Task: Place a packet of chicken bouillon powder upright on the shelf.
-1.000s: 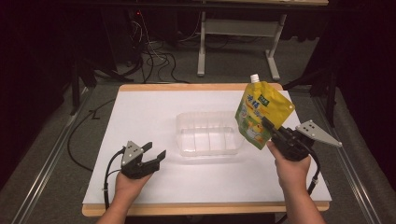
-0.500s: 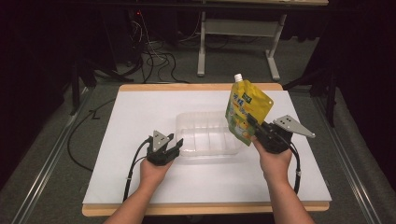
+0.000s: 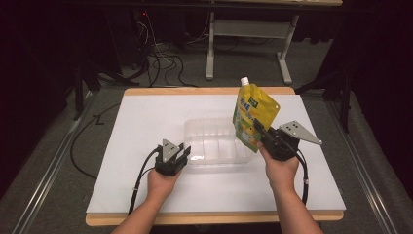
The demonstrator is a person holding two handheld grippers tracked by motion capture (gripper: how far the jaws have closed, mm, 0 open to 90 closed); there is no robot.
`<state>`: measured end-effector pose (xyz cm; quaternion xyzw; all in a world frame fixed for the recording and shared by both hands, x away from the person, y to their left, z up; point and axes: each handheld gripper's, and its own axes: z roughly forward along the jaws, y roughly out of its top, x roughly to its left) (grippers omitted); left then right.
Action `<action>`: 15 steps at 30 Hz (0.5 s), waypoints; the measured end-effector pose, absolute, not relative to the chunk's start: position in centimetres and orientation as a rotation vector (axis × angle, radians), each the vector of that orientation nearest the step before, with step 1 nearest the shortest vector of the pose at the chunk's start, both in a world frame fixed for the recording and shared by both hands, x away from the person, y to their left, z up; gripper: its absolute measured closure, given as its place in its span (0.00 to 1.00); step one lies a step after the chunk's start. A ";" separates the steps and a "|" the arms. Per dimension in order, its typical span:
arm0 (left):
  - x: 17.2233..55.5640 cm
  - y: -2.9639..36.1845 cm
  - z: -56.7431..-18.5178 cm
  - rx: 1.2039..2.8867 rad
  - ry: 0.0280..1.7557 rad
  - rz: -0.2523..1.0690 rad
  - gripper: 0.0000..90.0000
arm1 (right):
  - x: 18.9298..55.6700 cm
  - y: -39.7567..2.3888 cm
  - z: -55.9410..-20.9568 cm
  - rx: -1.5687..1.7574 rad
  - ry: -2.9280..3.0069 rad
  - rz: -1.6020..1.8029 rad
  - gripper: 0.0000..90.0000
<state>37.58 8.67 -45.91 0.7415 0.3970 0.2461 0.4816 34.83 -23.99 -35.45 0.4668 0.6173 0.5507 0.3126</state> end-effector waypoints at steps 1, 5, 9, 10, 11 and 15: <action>37.4 8.6 -45.9 1.809 0.967 0.600 0.79 | 34.9 -24.1 -35.6 1.234 1.630 1.455 0.98; 36.9 8.6 -45.8 1.822 0.969 0.600 0.79 | 35.0 -24.2 -36.3 1.269 1.624 1.453 0.98; 36.8 8.6 -45.7 1.828 0.965 0.604 0.79 | 35.2 -24.2 -36.9 1.275 1.624 1.443 0.98; 36.8 8.6 -45.7 1.827 0.967 0.602 0.79 | 35.3 -24.2 -37.0 1.285 1.619 1.442 0.98; 36.8 8.6 -45.8 1.826 0.968 0.602 0.79 | 35.3 -24.1 -37.1 1.284 1.622 1.443 0.98; 36.7 8.6 -45.8 1.824 0.971 0.599 0.79 | 35.5 -23.9 -37.5 1.284 1.628 1.431 0.98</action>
